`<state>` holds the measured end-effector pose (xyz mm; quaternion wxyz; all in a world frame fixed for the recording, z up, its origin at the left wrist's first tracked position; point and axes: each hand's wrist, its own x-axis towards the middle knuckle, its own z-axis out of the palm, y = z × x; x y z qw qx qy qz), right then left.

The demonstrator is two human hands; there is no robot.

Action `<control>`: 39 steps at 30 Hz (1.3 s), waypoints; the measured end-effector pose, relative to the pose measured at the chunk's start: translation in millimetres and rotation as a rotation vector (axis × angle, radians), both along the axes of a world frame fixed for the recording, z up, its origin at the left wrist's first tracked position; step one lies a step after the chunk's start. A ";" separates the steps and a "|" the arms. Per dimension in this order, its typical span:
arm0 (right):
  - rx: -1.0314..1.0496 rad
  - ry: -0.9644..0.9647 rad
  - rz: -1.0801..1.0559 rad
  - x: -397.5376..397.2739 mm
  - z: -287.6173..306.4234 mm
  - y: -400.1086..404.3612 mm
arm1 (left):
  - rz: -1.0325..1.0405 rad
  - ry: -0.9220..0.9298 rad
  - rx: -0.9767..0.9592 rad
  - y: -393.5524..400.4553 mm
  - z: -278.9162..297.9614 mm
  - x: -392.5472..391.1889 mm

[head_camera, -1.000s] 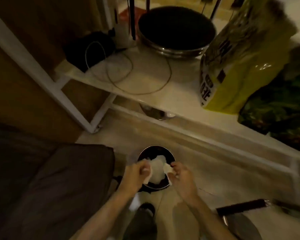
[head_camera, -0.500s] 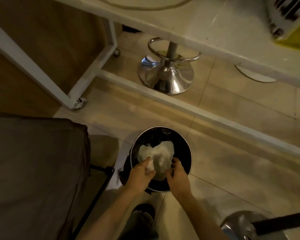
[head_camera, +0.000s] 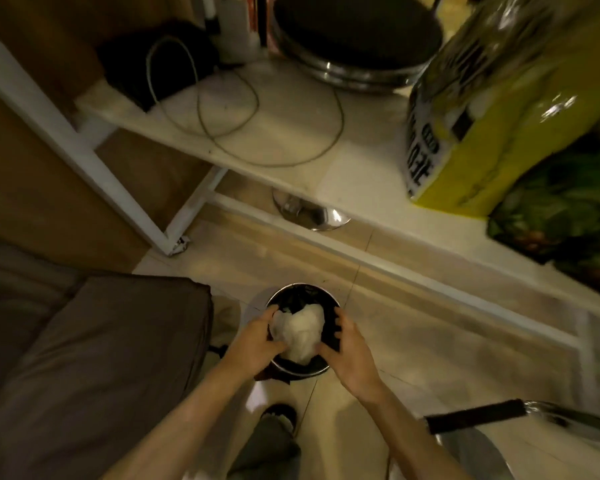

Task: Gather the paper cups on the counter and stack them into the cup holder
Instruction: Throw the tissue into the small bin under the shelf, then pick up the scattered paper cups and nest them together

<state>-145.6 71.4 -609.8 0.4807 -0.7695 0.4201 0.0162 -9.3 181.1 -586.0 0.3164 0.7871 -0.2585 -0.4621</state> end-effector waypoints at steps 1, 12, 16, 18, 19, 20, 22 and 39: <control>-0.008 -0.015 0.005 1.5 24.8 -0.2 | -0.014 -0.028 -0.014 -0.7 27.2 1.9; -0.252 -0.378 0.034 -7.1 302.3 -0.1 | -0.350 -0.512 -0.181 -19.6 329.6 -0.5; -0.445 -0.449 0.079 -14.0 385.6 4.0 | -0.399 -0.610 -0.286 -19.6 421.6 -15.6; -0.533 -0.489 0.109 -17.5 425.0 3.6 | -0.402 -0.664 -0.348 -21.9 463.1 -22.6; -0.564 -0.508 0.115 -20.0 445.0 1.8 | -0.393 -0.676 -0.372 -24.4 480.9 -23.7; -0.585 -0.525 0.119 -22.4 464.8 -0.6 | -0.383 -0.675 -0.390 -26.6 498.1 -25.3; -0.627 -0.550 0.126 -27.3 503.2 -6.6 | -0.359 -0.678 -0.432 -32.5 528.5 -28.6; -0.974 -0.487 -0.117 -29.8 626.8 -151.9 | -0.340 -0.900 -0.710 -166.0 630.6 14.6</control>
